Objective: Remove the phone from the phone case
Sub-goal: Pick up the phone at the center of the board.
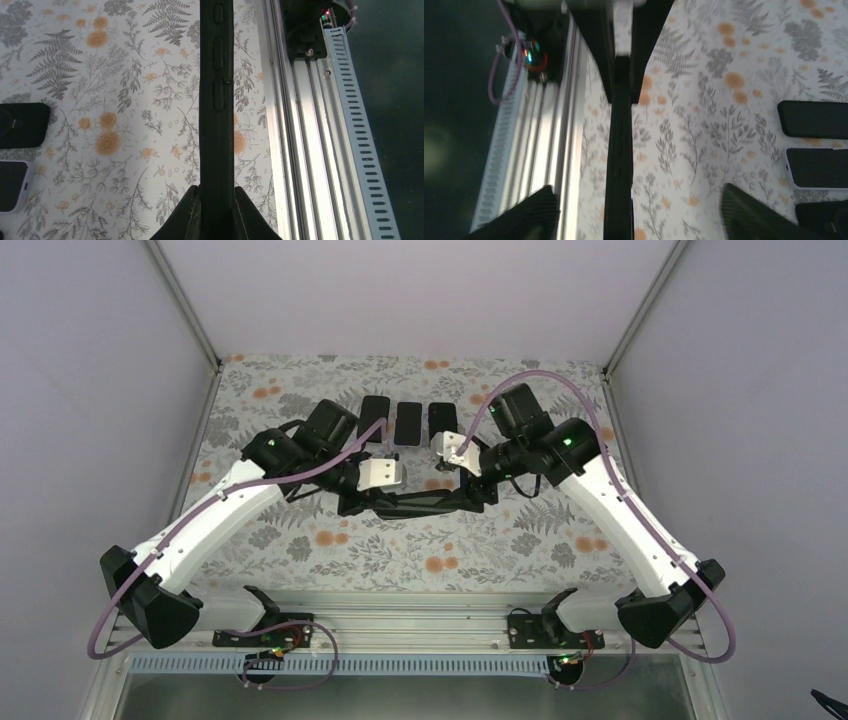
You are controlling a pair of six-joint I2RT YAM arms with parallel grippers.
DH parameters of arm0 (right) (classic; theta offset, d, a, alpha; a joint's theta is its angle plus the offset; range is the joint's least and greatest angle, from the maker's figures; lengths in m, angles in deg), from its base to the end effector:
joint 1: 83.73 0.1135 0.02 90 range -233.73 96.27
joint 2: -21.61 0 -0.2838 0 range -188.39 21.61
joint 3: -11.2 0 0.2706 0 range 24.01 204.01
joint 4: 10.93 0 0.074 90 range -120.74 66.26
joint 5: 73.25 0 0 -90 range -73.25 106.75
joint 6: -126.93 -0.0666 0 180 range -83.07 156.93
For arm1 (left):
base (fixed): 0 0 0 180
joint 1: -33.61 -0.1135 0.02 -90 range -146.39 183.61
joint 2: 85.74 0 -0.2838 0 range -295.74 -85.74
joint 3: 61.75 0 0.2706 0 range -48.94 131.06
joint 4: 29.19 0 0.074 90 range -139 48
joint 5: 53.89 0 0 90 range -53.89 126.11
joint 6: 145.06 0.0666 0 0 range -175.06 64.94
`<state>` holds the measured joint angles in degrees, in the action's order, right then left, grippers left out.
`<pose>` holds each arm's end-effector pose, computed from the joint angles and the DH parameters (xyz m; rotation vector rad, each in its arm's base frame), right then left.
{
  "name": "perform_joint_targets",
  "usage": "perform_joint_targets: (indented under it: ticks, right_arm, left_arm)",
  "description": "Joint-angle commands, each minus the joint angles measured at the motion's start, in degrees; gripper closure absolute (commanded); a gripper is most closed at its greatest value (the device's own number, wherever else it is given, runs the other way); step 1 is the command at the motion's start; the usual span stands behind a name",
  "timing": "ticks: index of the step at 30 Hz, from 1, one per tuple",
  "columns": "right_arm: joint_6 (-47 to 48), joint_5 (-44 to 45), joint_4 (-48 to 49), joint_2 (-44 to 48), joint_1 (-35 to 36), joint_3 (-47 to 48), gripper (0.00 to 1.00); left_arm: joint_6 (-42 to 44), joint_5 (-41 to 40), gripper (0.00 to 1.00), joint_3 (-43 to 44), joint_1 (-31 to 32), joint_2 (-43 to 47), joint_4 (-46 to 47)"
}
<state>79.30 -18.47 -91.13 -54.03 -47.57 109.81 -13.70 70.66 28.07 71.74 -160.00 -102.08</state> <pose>0.1939 0.1893 0.3861 -1.7253 1.7497 0.7365 0.1916 -0.1984 0.3508 1.7462 1.7491 -0.7448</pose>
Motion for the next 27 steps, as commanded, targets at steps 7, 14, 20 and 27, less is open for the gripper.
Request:
perform_joint_targets:
  ticks: [7, 14, 20, 27]
  right_arm:
    - [-8.30, -12.29, 7.02, 1.50, -8.18, 7.37, 0.01]
    - [-16.38, -22.74, 13.70, 2.80, -16.42, 8.02, 0.01]
    - [-27.45, -31.55, 24.00, 4.26, -23.13, 4.65, 0.01]
    - [-38.22, -37.82, 34.33, 5.70, -25.16, -2.10, 0.01]
  left_arm:
    - [-7.56, 10.14, 0.98, -0.80, -4.05, 4.87, 10.18]
    - [-16.40, 15.08, 0.98, -0.57, -7.73, 5.89, 18.64]
    - [-24.53, 18.01, 0.98, -1.39, -10.14, 7.30, 28.05]
    - [-35.89, 23.67, 0.98, -1.78, -12.09, 8.32, 36.52]
